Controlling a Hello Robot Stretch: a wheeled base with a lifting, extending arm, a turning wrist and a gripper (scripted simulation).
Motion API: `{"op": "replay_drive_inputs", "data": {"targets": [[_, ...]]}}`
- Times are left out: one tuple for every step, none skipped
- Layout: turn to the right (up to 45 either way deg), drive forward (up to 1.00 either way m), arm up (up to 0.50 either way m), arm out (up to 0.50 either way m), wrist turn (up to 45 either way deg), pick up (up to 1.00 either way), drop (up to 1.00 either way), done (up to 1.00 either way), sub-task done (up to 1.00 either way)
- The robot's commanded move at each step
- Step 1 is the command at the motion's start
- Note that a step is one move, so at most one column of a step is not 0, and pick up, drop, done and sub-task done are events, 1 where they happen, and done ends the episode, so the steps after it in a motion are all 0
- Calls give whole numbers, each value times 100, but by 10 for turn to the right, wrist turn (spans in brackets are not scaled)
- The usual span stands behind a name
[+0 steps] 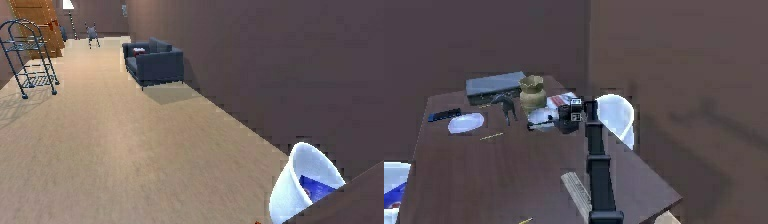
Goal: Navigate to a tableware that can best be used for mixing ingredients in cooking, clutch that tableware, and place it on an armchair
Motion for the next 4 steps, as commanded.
{"op": "replay_drive_inputs", "data": {"targets": [[0,0,18,0,0,0,0,0,0],[0,0,0,0,-450,0,0,0,0],[0,0,0,0,-450,0,0,0,0],[0,0,0,0,-30,0,0,0,0]]}}
